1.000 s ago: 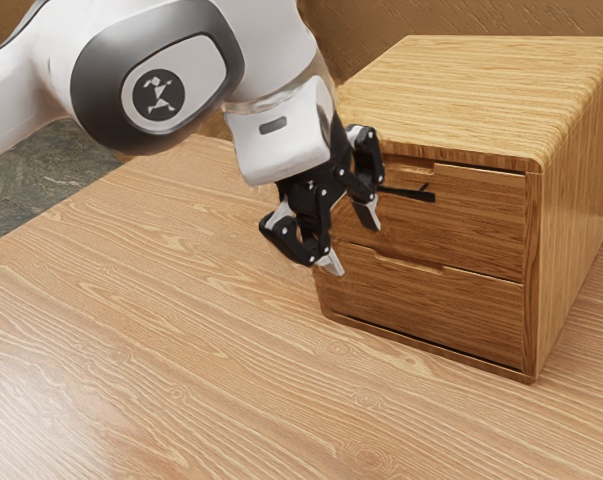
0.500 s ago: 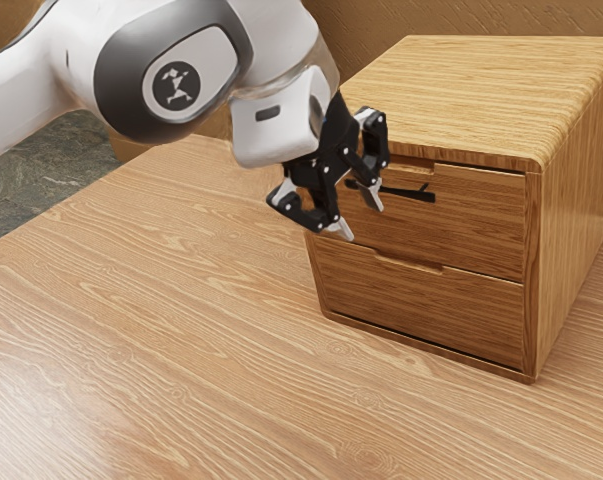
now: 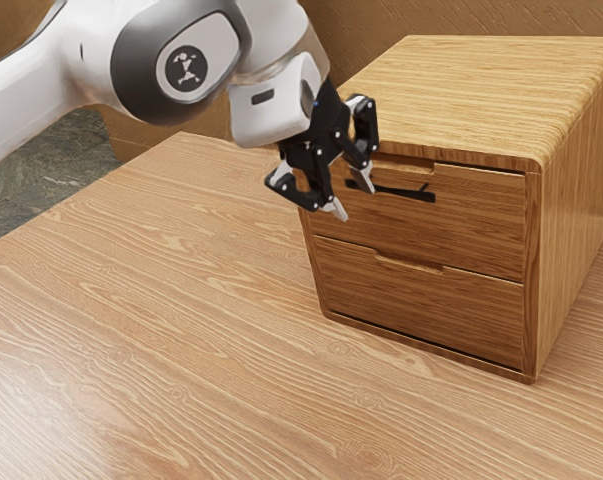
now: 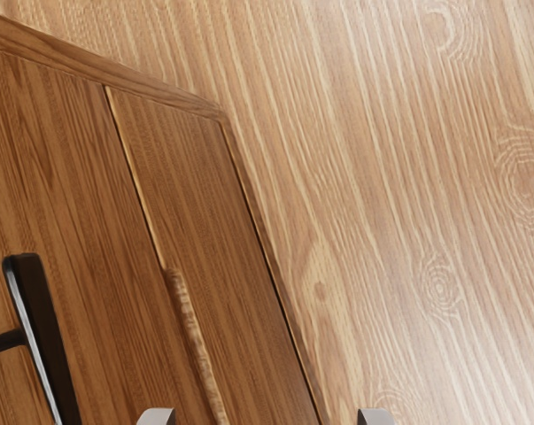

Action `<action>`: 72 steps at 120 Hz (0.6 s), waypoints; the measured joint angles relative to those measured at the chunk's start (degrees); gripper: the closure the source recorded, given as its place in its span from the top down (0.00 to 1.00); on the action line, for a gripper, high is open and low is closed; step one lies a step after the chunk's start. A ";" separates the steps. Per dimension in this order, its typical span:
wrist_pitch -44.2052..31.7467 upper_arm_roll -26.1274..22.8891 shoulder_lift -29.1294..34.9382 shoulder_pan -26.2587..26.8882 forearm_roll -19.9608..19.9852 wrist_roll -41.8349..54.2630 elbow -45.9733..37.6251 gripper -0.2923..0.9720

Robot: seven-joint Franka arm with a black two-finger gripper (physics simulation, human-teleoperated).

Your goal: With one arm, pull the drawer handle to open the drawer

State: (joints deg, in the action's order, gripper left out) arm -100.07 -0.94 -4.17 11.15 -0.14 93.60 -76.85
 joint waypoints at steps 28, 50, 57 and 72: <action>-0.14 0.09 -2.42 -0.43 1.58 0.81 2.60 0.39; -0.32 -0.19 -4.83 -0.54 2.00 1.31 4.90 0.39; -0.36 -0.25 -5.27 -0.50 2.06 1.44 5.27 0.39; -0.40 -0.24 -7.26 -0.53 2.71 1.70 8.04 0.39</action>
State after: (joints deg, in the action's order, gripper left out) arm -100.47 -1.18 -11.43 10.62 2.56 95.30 -68.81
